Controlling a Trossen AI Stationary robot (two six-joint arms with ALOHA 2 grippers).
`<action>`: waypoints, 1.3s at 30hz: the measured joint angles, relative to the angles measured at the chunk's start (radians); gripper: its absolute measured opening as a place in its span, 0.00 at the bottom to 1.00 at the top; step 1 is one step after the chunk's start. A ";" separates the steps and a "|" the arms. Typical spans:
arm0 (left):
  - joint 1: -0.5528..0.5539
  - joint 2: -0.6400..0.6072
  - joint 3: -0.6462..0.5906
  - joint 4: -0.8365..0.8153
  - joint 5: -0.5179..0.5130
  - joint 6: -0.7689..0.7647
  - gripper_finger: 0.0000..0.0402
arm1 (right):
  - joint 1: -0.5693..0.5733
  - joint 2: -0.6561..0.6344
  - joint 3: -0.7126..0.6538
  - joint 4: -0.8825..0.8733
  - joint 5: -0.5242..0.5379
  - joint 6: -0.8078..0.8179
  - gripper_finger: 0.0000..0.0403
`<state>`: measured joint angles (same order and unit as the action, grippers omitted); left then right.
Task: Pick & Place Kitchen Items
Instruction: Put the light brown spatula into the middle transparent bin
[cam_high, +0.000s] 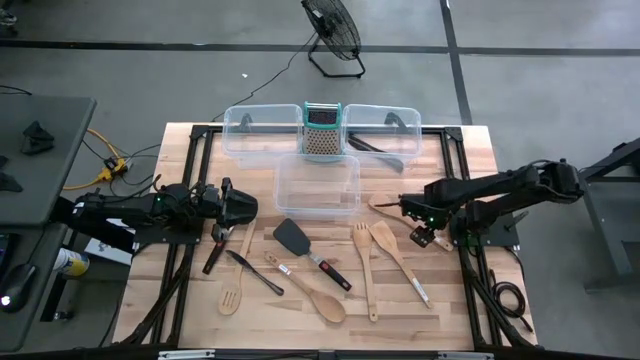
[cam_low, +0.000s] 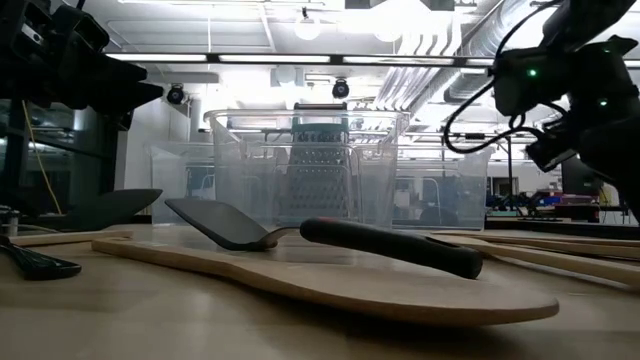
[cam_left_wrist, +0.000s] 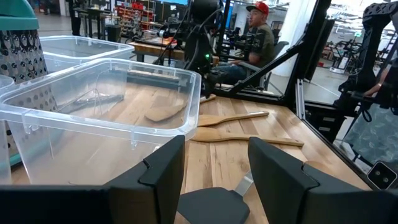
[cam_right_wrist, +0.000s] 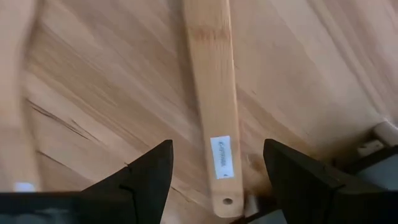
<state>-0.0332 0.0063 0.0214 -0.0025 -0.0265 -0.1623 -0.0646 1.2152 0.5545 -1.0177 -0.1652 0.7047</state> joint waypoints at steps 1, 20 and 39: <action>0.000 0.000 0.000 0.000 0.000 0.000 0.44 | 0.005 0.000 -0.005 0.002 0.002 -0.001 0.60; 0.000 0.000 0.000 0.000 0.000 0.000 0.44 | 0.025 0.037 -0.018 0.046 0.059 -0.055 0.60; 0.000 0.000 0.000 0.000 0.000 0.000 0.44 | 0.025 0.172 -0.014 0.144 0.050 -0.081 0.55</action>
<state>-0.0334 0.0059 0.0212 -0.0025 -0.0265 -0.1623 -0.0391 1.3871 0.5407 -0.8738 -0.1150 0.6239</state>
